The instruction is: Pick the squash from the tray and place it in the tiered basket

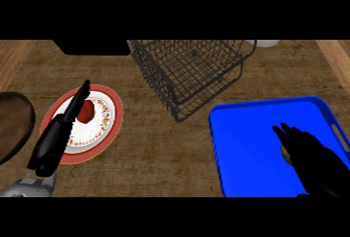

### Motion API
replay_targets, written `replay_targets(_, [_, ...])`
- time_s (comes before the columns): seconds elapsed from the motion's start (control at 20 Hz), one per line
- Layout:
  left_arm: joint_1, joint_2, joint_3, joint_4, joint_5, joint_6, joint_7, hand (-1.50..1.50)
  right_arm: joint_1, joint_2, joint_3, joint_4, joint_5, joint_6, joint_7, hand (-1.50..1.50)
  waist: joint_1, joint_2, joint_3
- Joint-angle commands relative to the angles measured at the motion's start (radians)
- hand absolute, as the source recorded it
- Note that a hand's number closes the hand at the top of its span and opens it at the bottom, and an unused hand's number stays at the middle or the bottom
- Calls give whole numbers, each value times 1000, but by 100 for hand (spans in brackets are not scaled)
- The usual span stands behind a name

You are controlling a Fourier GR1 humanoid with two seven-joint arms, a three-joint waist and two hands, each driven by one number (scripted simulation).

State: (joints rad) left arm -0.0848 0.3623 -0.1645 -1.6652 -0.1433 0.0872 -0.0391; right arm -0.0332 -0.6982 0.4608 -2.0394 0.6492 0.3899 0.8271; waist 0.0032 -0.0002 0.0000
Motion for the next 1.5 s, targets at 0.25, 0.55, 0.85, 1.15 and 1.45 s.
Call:
replay_targets(0.25, [-67,-65,30,101,-62,-12,-33,0,36,32,-47,100,94,75,-81,-150,-8,1,0])
replay_targets(0.55, [47,-89,27,0,-82,-24,-26,0,136,15,-81,55,140,116,-125,-150,-7,-1,0])
replay_targets(0.85, [15,-81,70,15,-79,-61,-40,0,152,1,-195,120,214,-41,-271,-150,-9,-1,0])
replay_targets(1.15, [-10,-102,99,64,-98,-89,-54,0,119,58,-284,149,223,-3,-316,-150,-6,0,0])
replay_targets(1.45, [-19,-131,101,41,-124,-92,-36,0,150,144,-229,306,332,-91,-394,-150,-6,1,0])
